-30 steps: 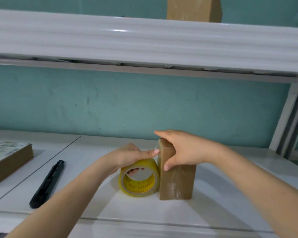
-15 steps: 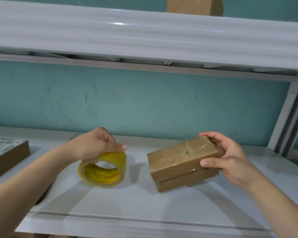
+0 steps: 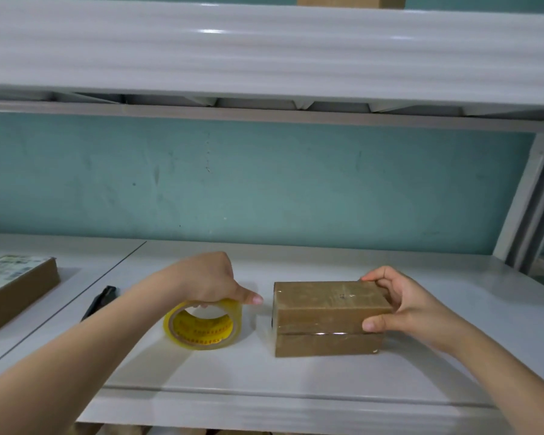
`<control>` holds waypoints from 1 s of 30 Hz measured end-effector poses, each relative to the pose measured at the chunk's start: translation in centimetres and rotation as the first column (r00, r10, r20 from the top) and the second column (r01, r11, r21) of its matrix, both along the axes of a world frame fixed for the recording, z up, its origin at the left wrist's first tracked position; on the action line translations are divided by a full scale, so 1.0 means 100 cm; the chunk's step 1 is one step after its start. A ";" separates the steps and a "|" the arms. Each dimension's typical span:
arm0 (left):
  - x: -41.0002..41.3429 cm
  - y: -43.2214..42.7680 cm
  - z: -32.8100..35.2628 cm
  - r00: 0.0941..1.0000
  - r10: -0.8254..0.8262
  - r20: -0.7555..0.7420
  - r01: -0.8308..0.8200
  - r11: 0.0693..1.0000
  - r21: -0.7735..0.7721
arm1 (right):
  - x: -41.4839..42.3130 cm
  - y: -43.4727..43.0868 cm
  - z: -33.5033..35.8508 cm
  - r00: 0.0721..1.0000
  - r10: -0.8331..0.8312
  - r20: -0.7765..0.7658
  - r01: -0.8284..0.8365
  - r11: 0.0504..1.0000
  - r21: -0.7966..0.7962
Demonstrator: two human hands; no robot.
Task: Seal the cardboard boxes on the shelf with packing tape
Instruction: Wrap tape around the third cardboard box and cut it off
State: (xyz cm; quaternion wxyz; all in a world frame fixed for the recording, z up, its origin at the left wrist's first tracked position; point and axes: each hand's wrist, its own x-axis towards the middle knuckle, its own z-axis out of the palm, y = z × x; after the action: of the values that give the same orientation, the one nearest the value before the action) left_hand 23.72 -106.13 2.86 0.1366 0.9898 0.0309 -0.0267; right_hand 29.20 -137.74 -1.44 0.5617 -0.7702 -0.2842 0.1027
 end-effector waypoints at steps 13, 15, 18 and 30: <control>0.017 -0.015 -0.002 1.000 -0.014 -0.019 0.017 0.988 0.156 | -0.050 0.106 0.042 0.601 0.474 0.643 0.316 0.599 -0.736; 0.017 -0.016 -0.003 1.000 -0.005 -0.018 0.007 0.988 0.155 | -0.049 0.116 0.033 0.691 0.479 0.541 0.247 0.548 -0.799; 0.018 -0.016 -0.004 1.000 -0.007 0.003 0.007 0.987 0.159 | -0.042 0.117 0.033 0.709 0.445 0.547 0.216 0.601 -0.769; 0.003 0.020 -0.009 0.965 0.020 0.260 0.085 0.918 -0.388 | -0.036 0.120 0.047 0.829 0.366 0.422 0.093 0.655 -0.750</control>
State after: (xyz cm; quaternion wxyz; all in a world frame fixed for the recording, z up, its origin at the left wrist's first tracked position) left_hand 24.07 -104.12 1.97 0.3365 0.9369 -0.0099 0.0945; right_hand 25.59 -125.73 3.23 0.0837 -0.9017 -0.4229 0.0323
